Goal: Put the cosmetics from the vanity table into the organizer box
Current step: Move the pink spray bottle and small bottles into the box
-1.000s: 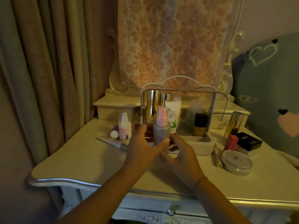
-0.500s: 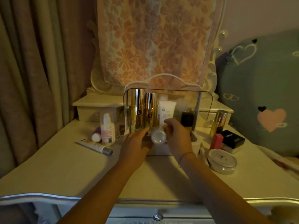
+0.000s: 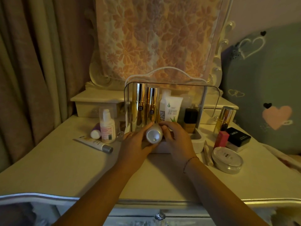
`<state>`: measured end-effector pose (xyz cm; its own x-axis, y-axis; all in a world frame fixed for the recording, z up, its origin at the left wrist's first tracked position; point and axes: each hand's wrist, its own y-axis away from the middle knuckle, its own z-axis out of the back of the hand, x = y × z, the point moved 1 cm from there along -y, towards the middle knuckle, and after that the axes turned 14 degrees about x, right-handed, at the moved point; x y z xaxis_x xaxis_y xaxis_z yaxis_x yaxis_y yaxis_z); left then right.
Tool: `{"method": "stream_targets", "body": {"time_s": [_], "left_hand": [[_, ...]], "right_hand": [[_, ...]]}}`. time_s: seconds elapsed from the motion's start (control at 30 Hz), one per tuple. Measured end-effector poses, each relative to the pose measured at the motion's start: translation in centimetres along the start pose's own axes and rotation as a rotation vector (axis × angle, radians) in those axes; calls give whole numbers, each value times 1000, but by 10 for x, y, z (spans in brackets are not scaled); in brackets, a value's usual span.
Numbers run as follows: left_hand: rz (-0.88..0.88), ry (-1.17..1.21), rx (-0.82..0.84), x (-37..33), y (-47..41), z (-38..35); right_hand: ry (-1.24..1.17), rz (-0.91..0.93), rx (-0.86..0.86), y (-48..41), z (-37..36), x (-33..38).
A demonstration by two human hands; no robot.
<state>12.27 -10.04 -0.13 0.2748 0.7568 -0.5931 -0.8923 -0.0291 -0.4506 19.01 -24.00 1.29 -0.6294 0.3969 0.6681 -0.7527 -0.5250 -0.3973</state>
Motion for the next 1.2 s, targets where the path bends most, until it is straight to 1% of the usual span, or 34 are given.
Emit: {"method": "stream_targets", "body": {"time_s": [0.27,0.43,0.53,0.6,0.7,0.77,0.8,0.9,1.03,1.13,1.2], "left_hand": [[-18,74,30,-3,6,4],[-3,51,99,-4,11,6],[0,78,187,-3,16,10],[12,208,255,-3,18,14],[76,553,343,-9,19,19],[105,664,306,-15,18,19],[106,651,268,-17,19,18],[84,498,177,-21,22,15],[76,480,118,-24,23,15],[65,508,108,-26,23,13],[71,489,97,-28,23,9]], "right_hand": [[-158,-5,56,6,4,5],[-261,4,91,13,9,9],[-271,12,119,17,12,10],[-288,0,147,19,14,10],[-348,-34,182,21,18,11],[-428,-62,203,22,19,13],[-467,-67,215,23,19,14],[-536,-28,233,27,16,15],[-575,30,221,33,18,17],[-522,20,241,33,18,19],[-456,0,222,33,18,20]]}}
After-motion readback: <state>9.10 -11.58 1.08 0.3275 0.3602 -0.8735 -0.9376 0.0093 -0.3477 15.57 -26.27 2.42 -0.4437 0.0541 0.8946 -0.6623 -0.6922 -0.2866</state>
